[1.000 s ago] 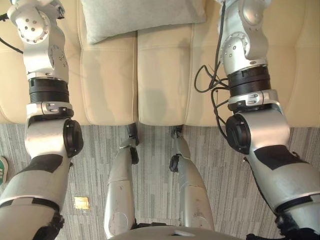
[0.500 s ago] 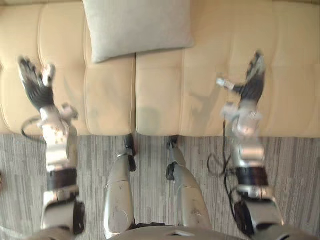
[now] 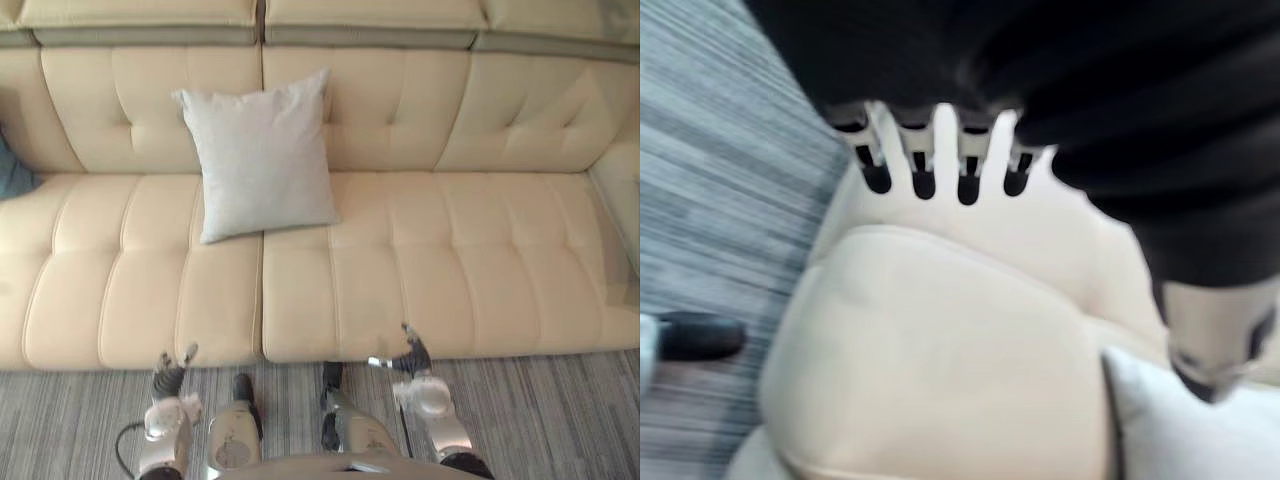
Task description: Pick up cushions and gather them together orderly.
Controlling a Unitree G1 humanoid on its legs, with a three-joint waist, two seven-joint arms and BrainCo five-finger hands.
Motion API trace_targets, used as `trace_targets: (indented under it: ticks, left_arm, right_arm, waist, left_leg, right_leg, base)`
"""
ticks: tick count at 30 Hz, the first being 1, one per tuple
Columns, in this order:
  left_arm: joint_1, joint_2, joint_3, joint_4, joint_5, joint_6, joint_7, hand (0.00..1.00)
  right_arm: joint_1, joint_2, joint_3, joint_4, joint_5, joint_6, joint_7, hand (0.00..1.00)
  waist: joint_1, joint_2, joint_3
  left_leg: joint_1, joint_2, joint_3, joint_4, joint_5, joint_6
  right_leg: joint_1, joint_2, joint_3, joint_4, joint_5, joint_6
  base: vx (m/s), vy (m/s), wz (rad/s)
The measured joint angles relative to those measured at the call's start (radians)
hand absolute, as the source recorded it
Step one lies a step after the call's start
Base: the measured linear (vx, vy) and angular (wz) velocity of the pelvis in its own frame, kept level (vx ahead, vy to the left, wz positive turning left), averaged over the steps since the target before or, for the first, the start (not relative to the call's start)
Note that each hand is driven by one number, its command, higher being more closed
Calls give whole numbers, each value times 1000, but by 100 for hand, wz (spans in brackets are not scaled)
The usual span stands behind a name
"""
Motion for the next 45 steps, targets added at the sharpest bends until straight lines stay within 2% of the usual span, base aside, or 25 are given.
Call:
trace_targets:
  ticks: [4, 10, 14, 18, 20, 21, 22, 23, 24, 25, 26, 27, 28, 30, 31, 32, 33, 34, 35, 37, 43, 44, 45]
  left_arm:
    - [25, 1, -1, 97, 54, 14, -6, 0]
    - [22, 0, -45, 166, 125, 21, -35, 0]
    - [20, 2, -61, 186, 129, 22, -41, 0]
    - [17, 3, -54, 193, 118, 22, -40, 0]
    - [8, 4, -48, 193, 118, 23, -39, 0]
    - [-8, 4, -46, 192, 113, 24, -38, 0]
    - [-21, 3, -42, 190, 106, 26, -38, 0]
    - [-24, 0, -35, 178, 100, 28, -38, 0]
    - [-39, 4, -38, 157, 101, 26, -35, 0]
    - [-39, 7, -38, 154, 101, 26, -34, 0]
    - [-39, 11, -38, 153, 101, 27, -33, 0]
    - [-33, 19, -38, 153, 101, 28, -32, 0]
    - [-31, 25, -38, 152, 101, 28, -30, 0]
    - [-33, 22, -38, 151, 100, 28, -21, 0]
    - [-40, 16, -38, 154, 98, 30, -14, 0]
    - [-38, -4, -42, 154, 97, 31, -13, 0]
    - [-40, -10, -45, 154, 93, 31, -13, 0]
    - [-46, -27, -60, 154, 79, 32, -12, 0]
    - [-55, -36, -88, 153, 79, 32, -12, 0]
    - [-52, -33, -95, 153, 79, 32, -11, 0]
    - [-36, -35, -107, 152, 79, 32, -1, 0]
    - [-39, -28, -118, 153, 80, 35, 0, 0]
    - [-44, -29, -115, 148, 79, 35, 0, 0]
  right_arm:
    - [19, 0, -19, 154, -15, 9, 14, 0]
    - [41, -1, -101, 295, -10, 26, 14, 0]
    - [43, 1, -122, 310, 9, 29, 15, 0]
    - [17, 1, -157, 312, 48, 29, 13, 0]
    - [-5, 1, -158, 312, 65, 29, 12, 0]
    - [-8, 5, -156, 302, 67, 28, 11, 0]
    - [-11, 6, -147, 302, 72, 27, 11, 0]
    - [-23, 7, -140, 301, 75, 29, 10, 0]
    - [-34, 22, -148, 300, 85, 30, 11, 0]
    - [-34, 23, -153, 302, 85, 30, 8, 0]
    - [-33, 23, -157, 304, 85, 30, 6, 0]
    - [-22, 32, -156, 304, 85, 28, 6, 0]
    - [-29, 36, -146, 305, 85, 27, 6, 0]
    - [-56, 38, -130, 305, 83, 27, 5, 0]
    - [-97, 31, -110, 304, 81, 25, 4, 0]
    - [-127, 25, -109, 303, 81, 25, 2, 0]
    - [-136, 23, -109, 303, 80, 25, 2, 0]
    - [-149, 13, -108, 302, 80, 26, -1, 0]
    - [-150, 9, -103, 303, 80, 29, -11, 0]
    - [-118, 9, -88, 302, 77, 29, -20, 0]
    - [-76, 11, -92, 301, 74, 30, -30, 0]
    - [-64, 22, -102, 299, 75, 30, -30, 0]
    - [-49, 35, -121, 296, 76, 29, -31, 0]
  waist:
    - [-11, 2, -36]
    - [-27, 22, -69]
    - [-38, 28, -78]
    - [-31, 28, -76]
    - [-28, 26, -66]
    - [-32, 21, -60]
    - [-26, 18, -57]
    - [-17, 38, -50]
    - [-17, 41, -29]
    - [-19, 50, -24]
    - [-22, 43, -28]
    - [-23, 27, -35]
    - [-21, 13, -42]
    - [-9, -2, -47]
    - [1, 0, -44]
    - [13, 25, -32]
    - [15, 33, -27]
    - [8, 64, -3]
    - [8, 85, 14]
    - [6, 99, 15]
    - [-5, 109, 27]
    - [-15, 89, 29]
    - [-19, 64, 36]
  left_leg:
    - [84, -17, 19, -53, 0, 0]
    - [179, -37, 21, -104, -2, 3]
    - [205, -49, 28, -120, -5, 7]
    - [215, -58, 87, -114, -12, 10]
    - [197, -55, 112, -81, -23, 23]
    - [160, -50, 117, -25, -40, 37]
    - [141, -49, 117, -8, -39, 54]
    - [120, -18, 126, -18, -31, 69]
    - [115, -8, 111, -18, -18, 70]
    - [115, -9, 99, -16, -14, 71]
    - [119, -11, 84, -14, -7, 72]
    - [112, -19, 67, -16, 15, 72]
    - [97, -27, 53, -11, 34, 70]
    - [51, -25, 51, 21, 48, 61]
    - [17, -9, 61, 30, 69, 45]
    - [11, 12, 74, 7, 91, 33]
    - [6, 17, 74, -4, 103, 29]
    - [1, 37, 65, -18, 128, 25]
    - [2, 57, 43, -37, 156, 14]
    - [15, 76, 19, -64, 180, -1]
    - [36, 80, 10, -160, 219, -14]
    - [30, 58, 5, -153, 172, -47]
    - [3, 48, 15, -91, 151, -6]
  right_leg:
    - [43, -6, 24, -4, -11, 8]
    - [107, -12, 44, -4, -28, 20]
    - [121, -14, 56, -4, -31, 32]
    - [98, -13, 124, 3, -7, 38]
    - [73, -13, 142, 19, 3, 43]
    - [42, -14, 152, 44, 14, 54]
    - [21, -12, 166, 42, 54, 99]
    - [10, -3, 172, 62, 56, 116]
    - [-74, -22, 102, 453, -211, 31]
    - [-83, -35, 85, 559, -268, 29]
    - [-77, -54, 69, 666, -322, 43]
    - [-33, -88, 55, 782, -376, 63]
    - [10, -116, 52, 803, -404, 92]
    - [61, -140, 65, 720, -439, 110]
    - [89, -106, 71, 597, -470, 115]
    - [119, -76, 70, 497, -469, 113]
    - [131, -63, 69, 453, -471, 103]
    - [153, -39, 65, 395, -454, 67]
    - [167, -13, 49, 363, -424, 49]
    - [182, 14, 31, 334, -404, 30]
    - [172, 32, -5, 354, -375, 14]
    - [167, -6, -25, 339, -374, -4]
    - [161, -32, -36, 343, -373, -6]
  base:
    - [57, 51, -19]
    - [56, 37, -8]
    - [26, 24, -7]
    - [-1, 29, -43]
    - [-43, 33, -42]
    - [-93, 34, -33]
    - [-150, 53, -40]
    - [-136, 101, -17]
    - [-145, 98, 9]
    - [-74, 75, 41]
    - [-58, -60, 54]
    - [-55, -128, 64]
    - [-111, -205, 55]
    - [-135, -173, 4]
    - [-169, -157, -56]
    - [-264, -214, -58]
    - [-248, -145, -35]
    - [-334, -166, 1]
    - [-293, -132, 11]
    - [-245, -89, 14]
    - [-220, -19, 16]
    - [-116, 57, 41]
    - [-200, 95, 46]
